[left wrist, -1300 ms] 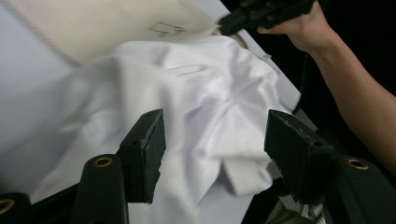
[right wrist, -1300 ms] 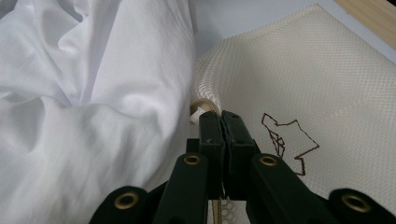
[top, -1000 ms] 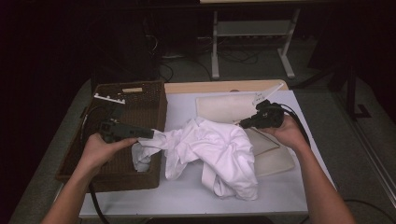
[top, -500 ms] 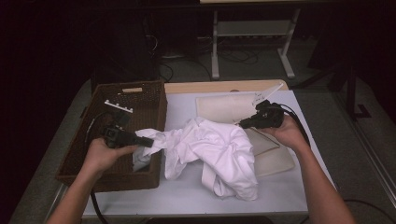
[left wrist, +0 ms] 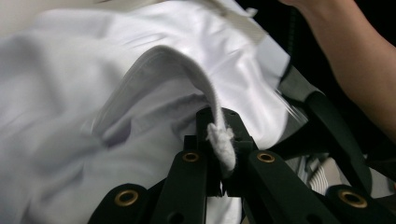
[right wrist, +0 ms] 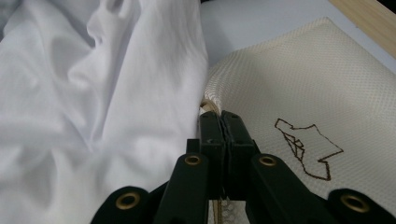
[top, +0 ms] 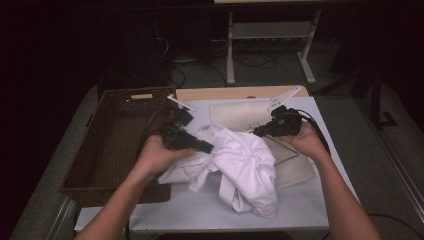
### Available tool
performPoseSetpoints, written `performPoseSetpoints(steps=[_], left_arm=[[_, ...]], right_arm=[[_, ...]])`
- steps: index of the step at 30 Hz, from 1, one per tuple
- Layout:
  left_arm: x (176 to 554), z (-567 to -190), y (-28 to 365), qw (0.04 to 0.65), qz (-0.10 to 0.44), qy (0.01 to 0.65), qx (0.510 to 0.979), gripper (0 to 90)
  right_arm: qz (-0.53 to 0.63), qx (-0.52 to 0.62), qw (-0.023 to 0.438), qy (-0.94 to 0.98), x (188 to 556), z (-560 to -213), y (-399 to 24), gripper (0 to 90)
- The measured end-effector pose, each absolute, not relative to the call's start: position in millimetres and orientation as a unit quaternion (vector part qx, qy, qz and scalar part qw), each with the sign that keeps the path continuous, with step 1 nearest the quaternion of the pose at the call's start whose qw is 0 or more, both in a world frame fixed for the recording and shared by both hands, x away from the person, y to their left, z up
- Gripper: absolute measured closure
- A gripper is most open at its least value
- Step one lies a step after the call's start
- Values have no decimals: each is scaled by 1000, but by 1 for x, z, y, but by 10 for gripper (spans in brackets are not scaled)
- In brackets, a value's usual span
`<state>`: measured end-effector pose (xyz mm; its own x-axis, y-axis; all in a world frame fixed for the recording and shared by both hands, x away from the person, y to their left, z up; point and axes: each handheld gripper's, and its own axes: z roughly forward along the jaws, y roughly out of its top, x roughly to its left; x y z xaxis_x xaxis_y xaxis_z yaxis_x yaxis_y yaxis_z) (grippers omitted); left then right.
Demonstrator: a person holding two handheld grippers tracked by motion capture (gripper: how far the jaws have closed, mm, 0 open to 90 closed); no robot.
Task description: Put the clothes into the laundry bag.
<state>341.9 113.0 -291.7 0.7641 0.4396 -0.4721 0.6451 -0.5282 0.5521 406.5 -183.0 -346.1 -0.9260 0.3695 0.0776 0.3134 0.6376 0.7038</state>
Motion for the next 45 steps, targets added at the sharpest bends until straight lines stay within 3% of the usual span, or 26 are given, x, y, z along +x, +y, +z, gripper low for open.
performPoseSetpoints(steps=[7, 9, 15, 16, 17, 23, 26, 30, 33, 36, 38, 40, 42, 43, 44, 45], left_arm=[[345, -313, 52, 369, -175, 283, 868, 878], [350, -338, 35, 358, -171, 297, 869, 878], [357, -364, 34, 356, -188, 323, 857, 857], [358, -361, 39, 363, -195, 330, 849, 835], [357, -354, 45, 365, -204, 330, 847, 743], [352, -327, 66, 370, -187, 327, 849, 574], [354, -312, 87, 363, -129, 349, 854, 481], [365, -318, 100, 335, -74, 388, 855, 402], [372, -331, 100, 325, -81, 404, 851, 354], [377, -357, 90, 314, -128, 415, 844, 324], [375, -372, 78, 298, -135, 410, 851, 345], [372, -391, 65, 268, -127, 400, 867, 479], [371, -394, 63, 268, -120, 396, 870, 687], [370, -395, 63, 272, -118, 392, 871, 687], [366, -393, 64, 289, -124, 386, 867, 802], [363, -390, 66, 300, -135, 380, 864, 819]], right_arm=[[399, 181, 29, 899, 402, -336, -184, 886], [409, 176, 28, 895, 399, -333, -185, 886], [377, 182, 24, 908, 402, -347, -182, 885], [377, 185, 22, 907, 402, -348, -182, 885], [381, 187, 21, 905, 403, -351, -184, 885], [384, 187, 26, 904, 402, -350, -184, 884], [385, 183, 28, 904, 402, -349, -183, 885], [387, 183, 28, 903, 401, -348, -181, 885], [387, 180, 28, 904, 401, -347, -180, 885], [388, 180, 25, 904, 401, -347, -178, 885], [388, 179, 24, 904, 401, -347, -178, 885], [389, 174, 22, 905, 401, -347, -176, 885], [386, 173, 21, 906, 400, -348, -174, 885], [386, 173, 21, 906, 400, -348, -174, 885], [387, 171, 19, 906, 400, -349, -173, 885], [388, 171, 19, 905, 400, -348, -173, 885]])
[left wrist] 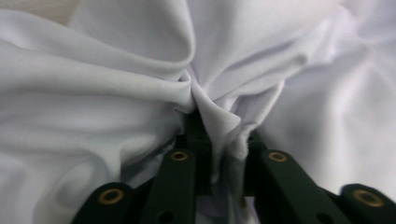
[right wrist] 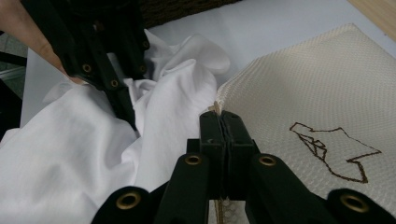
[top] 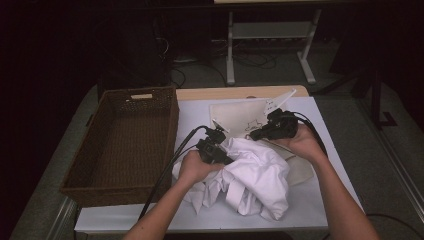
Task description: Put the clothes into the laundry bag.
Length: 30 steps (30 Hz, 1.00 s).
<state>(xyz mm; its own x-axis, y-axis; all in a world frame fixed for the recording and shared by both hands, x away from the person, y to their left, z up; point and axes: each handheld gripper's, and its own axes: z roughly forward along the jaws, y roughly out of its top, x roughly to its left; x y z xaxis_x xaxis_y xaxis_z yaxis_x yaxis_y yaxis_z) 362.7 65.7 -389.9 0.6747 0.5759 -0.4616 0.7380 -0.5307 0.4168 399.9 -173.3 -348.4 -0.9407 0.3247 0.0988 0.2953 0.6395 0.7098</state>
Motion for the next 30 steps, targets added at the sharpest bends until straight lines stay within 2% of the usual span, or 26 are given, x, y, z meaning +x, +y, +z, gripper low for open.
performPoseSetpoints(steps=[1, 4, 8, 11, 16, 17, 18, 20, 24, 26, 29, 30], left_arm=[[363, -390, 66, 300, -135, 380, 864, 828], [349, -378, 65, 344, -199, 345, 850, 835], [332, -376, 39, 348, -237, 292, 859, 836], [334, -380, 26, 350, -239, 290, 858, 836], [353, -393, 20, 378, -192, 344, 838, 835], [361, -399, 23, 388, -157, 380, 825, 835], [361, -399, 23, 388, -157, 380, 825, 835], [366, -408, 26, 392, -113, 412, 815, 835], [367, -414, 31, 412, -110, 437, 792, 828], [363, -409, 34, 407, -116, 434, 796, 790], [355, -391, 42, 397, -125, 410, 812, 638], [355, -391, 42, 397, -125, 410, 812, 613]], right_arm=[[388, 171, 19, 905, 400, -348, -173, 885], [396, 168, 17, 903, 399, -346, -173, 885], [398, 158, 11, 904, 396, -344, -167, 885], [399, 149, 10, 905, 393, -341, -163, 886], [393, 134, 12, 910, 381, -327, -164, 887], [393, 136, 11, 909, 380, -326, -166, 888], [393, 136, 11, 909, 380, -326, -166, 888], [397, 144, 6, 906, 381, -330, -171, 888], [389, 146, -1, 909, 381, -340, -170, 889], [386, 147, -7, 911, 380, -348, -171, 889], [387, 145, -2, 911, 379, -346, -173, 889], [387, 145, -2, 911, 379, -346, -173, 889]])
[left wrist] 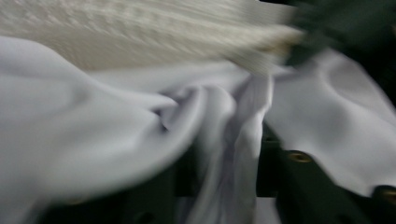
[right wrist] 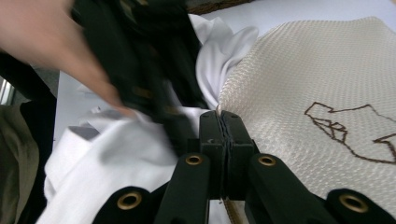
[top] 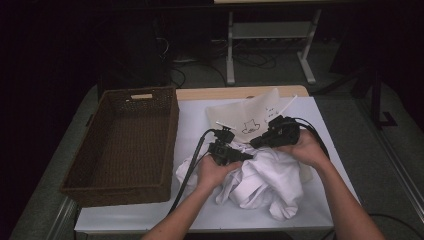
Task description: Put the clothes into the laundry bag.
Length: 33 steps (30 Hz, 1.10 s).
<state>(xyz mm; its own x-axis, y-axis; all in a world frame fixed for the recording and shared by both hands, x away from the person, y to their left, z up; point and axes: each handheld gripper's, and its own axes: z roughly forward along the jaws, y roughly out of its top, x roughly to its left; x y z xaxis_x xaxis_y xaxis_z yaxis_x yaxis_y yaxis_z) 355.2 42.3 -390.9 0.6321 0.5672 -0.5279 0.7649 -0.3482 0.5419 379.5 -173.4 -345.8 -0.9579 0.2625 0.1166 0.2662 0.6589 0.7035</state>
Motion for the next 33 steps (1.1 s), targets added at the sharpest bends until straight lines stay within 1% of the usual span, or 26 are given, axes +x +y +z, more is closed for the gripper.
performPoseSetpoints(steps=[1, 2, 3, 4, 5, 8, 9, 10, 11, 12, 13, 15, 16, 17, 18, 19, 20, 21, 22, 23, 26, 28, 29, 31, 33], left_arm=[[352, -375, 52, 392, -106, 399, 822, 574], [352, -375, 52, 392, -106, 399, 822, 531], [354, -362, 63, 386, -89, 398, 827, 497], [354, -362, 63, 386, -89, 398, 827, 475], [359, -353, 73, 385, -68, 403, 828, 450], [367, -352, 81, 376, -80, 410, 827, 395], [370, -355, 83, 366, -81, 411, 831, 395], [376, -366, 81, 337, -92, 419, 838, 363], [379, -373, 78, 322, -105, 420, 842, 338], [380, -380, 75, 307, -106, 418, 848, 335], [380, -380, 75, 307, -106, 418, 848, 332], [384, -399, 64, 284, -113, 415, 857, 318], [384, -399, 64, 284, -113, 415, 857, 332], [384, -405, 60, 278, -112, 415, 859, 400], [383, -410, 57, 273, -110, 413, 862, 400], [382, -417, 54, 282, -124, 414, 857, 618], [381, -418, 54, 293, -128, 414, 852, 709], [381, -418, 54, 293, -128, 414, 852, 781], [379, -417, 55, 301, -125, 409, 853, 781], [376, -415, 56, 309, -126, 406, 850, 813], [362, -406, 63, 348, -156, 394, 836, 834], [343, -397, 57, 363, -178, 353, 844, 837], [343, -397, 57, 363, -178, 353, 844, 838], [328, -390, 43, 383, -202, 316, 844, 838], [326, -388, 37, 391, -212, 304, 842, 837]], right_arm=[[-386, -146, 0, -911, 380, -344, -176, 888], [-386, -146, 0, -911, 380, -344, -176, 888], [-387, -148, -1, -910, 380, -343, -177, 888], [-387, -148, -1, -910, 380, -343, -177, 888], [-385, -145, -3, -912, 381, -342, -176, 888], [-384, -145, -3, -912, 381, -340, -174, 888], [-384, -145, -3, -912, 381, -340, -174, 888], [-382, -145, -3, -913, 382, -339, -173, 888], [-381, -144, -3, -913, 383, -338, -173, 888], [-378, -144, -3, -915, 384, -338, -171, 888], [-377, -140, -4, -916, 385, -338, -170, 888], [-371, -139, -2, -918, 385, -339, -166, 888], [-371, -139, -2, -918, 385, -339, -166, 888], [-369, -136, -1, -919, 386, -341, -163, 888], [-369, -136, -1, -919, 386, -341, -163, 888], [-366, -134, 2, -921, 388, -344, -160, 888], [-365, -135, 2, -921, 388, -344, -159, 888], [-365, -135, 1, -921, 388, -345, -159, 888], [-365, -135, 1, -921, 388, -345, -159, 888], [-365, -135, 1, -921, 388, -345, -159, 888], [-371, -139, 0, -918, 388, -343, -162, 888], [-377, -135, -2, -916, 389, -342, -160, 888], [-377, -135, -2, -916, 389, -342, -160, 888], [-373, -133, 4, -918, 388, -343, -155, 888], [-371, -126, 4, -920, 388, -343, -150, 889]])
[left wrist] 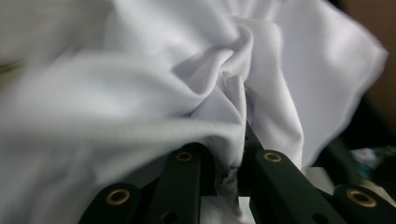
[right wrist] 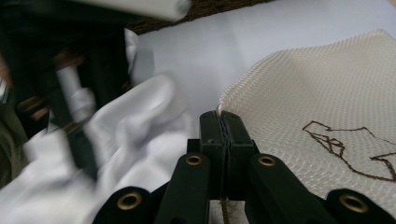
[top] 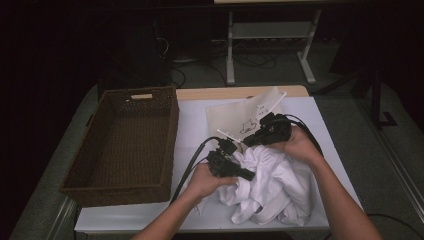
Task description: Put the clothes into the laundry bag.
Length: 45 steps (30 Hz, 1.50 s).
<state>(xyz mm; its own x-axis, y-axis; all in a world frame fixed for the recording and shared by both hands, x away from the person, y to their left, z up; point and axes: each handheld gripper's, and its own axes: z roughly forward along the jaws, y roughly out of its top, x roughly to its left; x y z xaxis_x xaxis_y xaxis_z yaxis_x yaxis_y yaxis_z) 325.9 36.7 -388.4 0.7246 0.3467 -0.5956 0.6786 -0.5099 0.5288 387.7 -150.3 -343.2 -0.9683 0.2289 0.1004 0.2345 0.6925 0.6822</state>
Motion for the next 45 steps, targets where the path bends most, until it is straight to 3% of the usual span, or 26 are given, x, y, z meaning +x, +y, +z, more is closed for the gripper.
performPoseSetpoints(steps=[5, 6, 7, 8, 9, 10, 14, 17, 19, 20, 21, 22, 24, 28, 32, 34, 35, 36, 37, 38, 39, 45], left_arm=[[340, -392, 18, 410, -193, 328, 829, 838], [351, -398, 23, 432, -180, 367, 804, 839], [351, -398, 23, 432, -180, 367, 804, 839], [360, -407, 32, 466, -173, 420, 760, 840], [360, -407, 32, 466, -173, 420, 760, 842], [364, -413, 39, 483, -146, 457, 732, 844], [362, -415, 41, 490, -106, 485, 717, 844], [361, -414, 40, 475, -89, 479, 733, 836], [359, -410, 42, 458, -100, 474, 745, 784], [357, -406, 43, 449, -102, 469, 754, 637], [355, -401, 44, 441, -96, 464, 762, 637], [351, -392, 48, 424, -88, 450, 781, 539], [342, -373, 59, 393, -65, 423, 814, 493], [341, -368, 74, 356, -37, 419, 834, 406], [356, -396, 75, 347, -85, 446, 821, 343], [368, -419, 66, 345, -113, 464, 808, 352], [368, -419, 66, 345, -113, 464, 808, 378], [369, -423, 64, 346, -114, 466, 806, 473], [369, -426, 62, 355, -107, 465, 804, 473], [366, -428, 61, 382, -117, 462, 792, 727], [366, -428, 61, 382, -117, 462, 792, 777], [344, -418, 65, 431, -170, 410, 786, 816]], right_arm=[[-381, -124, 7, -916, 382, -336, -151, 889], [-399, -124, 8, -908, 379, -330, -158, 889], [-399, -124, 8, -908, 379, -330, -158, 889], [-406, -126, 5, -905, 375, -324, -165, 890], [-406, -126, 5, -905, 375, -324, -165, 890], [-392, -125, -2, -912, 371, -323, -169, 890], [-374, -128, -8, -918, 369, -329, -174, 890], [-370, -133, -8, -919, 370, -337, -177, 890], [-366, -136, -5, -920, 372, -340, -176, 889], [-369, -137, -4, -919, 374, -341, -176, 889], [-369, -137, -4, -919, 374, -341, -176, 889], [-373, -139, -5, -917, 375, -340, -176, 889], [-374, -136, -8, -917, 376, -339, -176, 889], [-372, -138, -9, -918, 377, -339, -174, 889], [-359, -128, -11, -925, 378, -339, -162, 889], [-352, -124, -10, -928, 377, -340, -158, 889], [-352, -124, -10, -928, 377, -340, -158, 889], [-348, -120, -10, -930, 378, -342, -155, 889], [-348, -120, -10, -930, 378, -342, -155, 889], [-350, -123, -7, -929, 380, -344, -155, 889], [-352, -123, -7, -928, 381, -344, -155, 889], [-365, -116, 0, -924, 380, -341, -152, 890]])
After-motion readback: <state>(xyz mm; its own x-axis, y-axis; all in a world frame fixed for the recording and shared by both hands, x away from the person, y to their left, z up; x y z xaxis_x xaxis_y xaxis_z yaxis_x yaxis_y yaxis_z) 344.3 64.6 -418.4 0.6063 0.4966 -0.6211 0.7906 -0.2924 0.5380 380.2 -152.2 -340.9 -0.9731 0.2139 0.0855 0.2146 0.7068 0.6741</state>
